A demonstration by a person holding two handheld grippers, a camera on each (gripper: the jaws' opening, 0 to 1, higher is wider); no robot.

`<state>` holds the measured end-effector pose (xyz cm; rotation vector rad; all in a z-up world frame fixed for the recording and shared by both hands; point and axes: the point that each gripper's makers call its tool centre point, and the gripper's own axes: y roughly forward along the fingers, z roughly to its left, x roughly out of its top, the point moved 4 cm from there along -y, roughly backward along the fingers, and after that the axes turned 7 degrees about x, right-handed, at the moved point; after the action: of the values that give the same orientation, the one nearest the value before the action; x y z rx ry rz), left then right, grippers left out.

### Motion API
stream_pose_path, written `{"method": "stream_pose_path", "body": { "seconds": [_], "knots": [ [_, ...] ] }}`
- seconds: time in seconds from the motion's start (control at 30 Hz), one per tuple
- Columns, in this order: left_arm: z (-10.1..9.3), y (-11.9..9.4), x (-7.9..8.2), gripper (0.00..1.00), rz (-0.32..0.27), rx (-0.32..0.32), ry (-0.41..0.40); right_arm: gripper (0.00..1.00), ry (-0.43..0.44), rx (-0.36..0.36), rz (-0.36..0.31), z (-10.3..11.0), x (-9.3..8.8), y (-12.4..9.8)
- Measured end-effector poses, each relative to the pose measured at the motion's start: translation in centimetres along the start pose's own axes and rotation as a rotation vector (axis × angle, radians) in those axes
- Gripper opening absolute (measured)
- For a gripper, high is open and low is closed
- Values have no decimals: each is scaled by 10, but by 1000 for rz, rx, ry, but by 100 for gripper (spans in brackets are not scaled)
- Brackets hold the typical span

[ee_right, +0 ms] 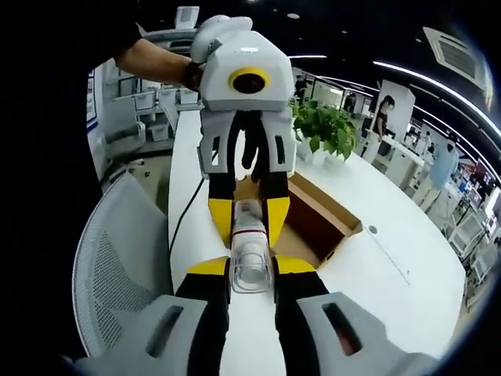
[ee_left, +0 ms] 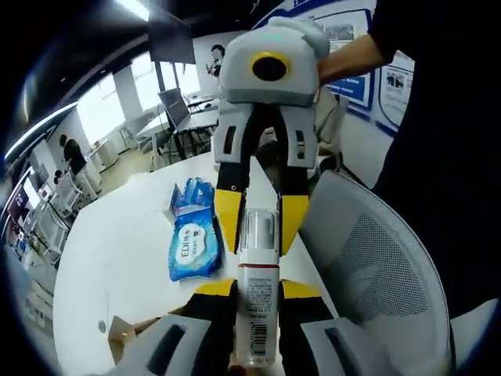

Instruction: Operate the shoe box by opening the lid, removing the specified soft item, and placing it in the target area until the item is outside and the box remains undamaged.

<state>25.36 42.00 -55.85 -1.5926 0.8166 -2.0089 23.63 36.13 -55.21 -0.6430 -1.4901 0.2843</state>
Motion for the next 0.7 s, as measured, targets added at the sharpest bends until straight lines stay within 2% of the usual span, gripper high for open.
{"method": "stream_pose_path", "body": {
  "seconds": [0.2,0.63,0.7],
  "knots": [
    [-5,3,-1,20,-4,-25,-2,18,7,13,-28,7,7,-1],
    [-10,10,-5,20,-4,-34,-37,17,43,27,7,10,0,1],
    [-10,10,-6,25,-2,-30,-73,17,54,26,16,10,-5,1]
  ]
}}
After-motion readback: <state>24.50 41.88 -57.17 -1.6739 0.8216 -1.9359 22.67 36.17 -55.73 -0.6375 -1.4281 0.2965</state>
